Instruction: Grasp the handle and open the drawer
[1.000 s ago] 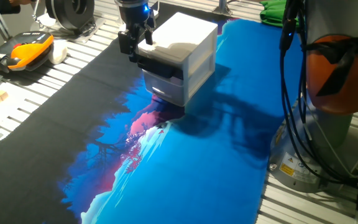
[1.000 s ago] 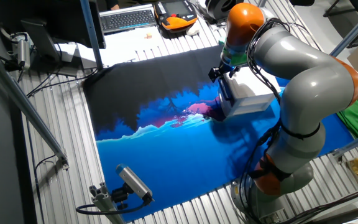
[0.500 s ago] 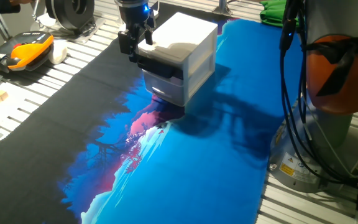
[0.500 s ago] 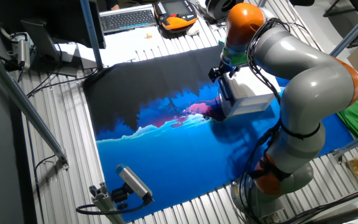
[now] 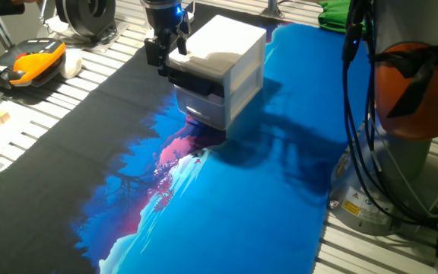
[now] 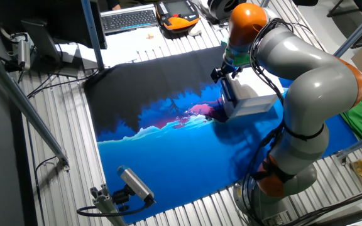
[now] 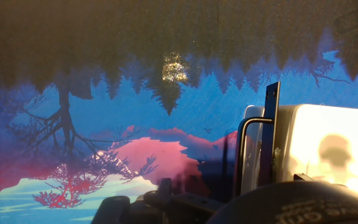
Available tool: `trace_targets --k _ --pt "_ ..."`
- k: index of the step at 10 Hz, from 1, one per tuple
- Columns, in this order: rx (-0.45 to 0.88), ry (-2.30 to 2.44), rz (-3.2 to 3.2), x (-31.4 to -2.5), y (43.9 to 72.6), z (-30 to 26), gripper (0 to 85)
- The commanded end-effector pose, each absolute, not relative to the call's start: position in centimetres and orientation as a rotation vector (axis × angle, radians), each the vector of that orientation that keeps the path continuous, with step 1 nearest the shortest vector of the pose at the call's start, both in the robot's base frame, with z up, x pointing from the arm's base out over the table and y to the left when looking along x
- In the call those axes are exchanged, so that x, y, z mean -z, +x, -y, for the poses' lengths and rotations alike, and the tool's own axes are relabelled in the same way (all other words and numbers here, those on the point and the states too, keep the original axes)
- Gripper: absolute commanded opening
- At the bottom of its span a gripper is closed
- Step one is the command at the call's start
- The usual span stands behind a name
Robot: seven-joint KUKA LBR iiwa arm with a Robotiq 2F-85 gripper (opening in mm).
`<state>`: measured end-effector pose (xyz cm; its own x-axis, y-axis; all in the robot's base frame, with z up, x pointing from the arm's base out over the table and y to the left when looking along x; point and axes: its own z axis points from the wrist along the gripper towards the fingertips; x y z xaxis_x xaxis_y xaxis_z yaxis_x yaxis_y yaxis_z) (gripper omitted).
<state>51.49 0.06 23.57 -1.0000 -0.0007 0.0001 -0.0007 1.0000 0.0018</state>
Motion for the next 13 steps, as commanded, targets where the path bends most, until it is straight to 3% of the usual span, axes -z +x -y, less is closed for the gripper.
trace_targets --k 1,13 --pt "0.023 -0.167 3.068 -23.7 51.5 -0.1 0.0" --pt "-0.003 -0.163 3.059 -25.0 51.9 -0.2 0.0"
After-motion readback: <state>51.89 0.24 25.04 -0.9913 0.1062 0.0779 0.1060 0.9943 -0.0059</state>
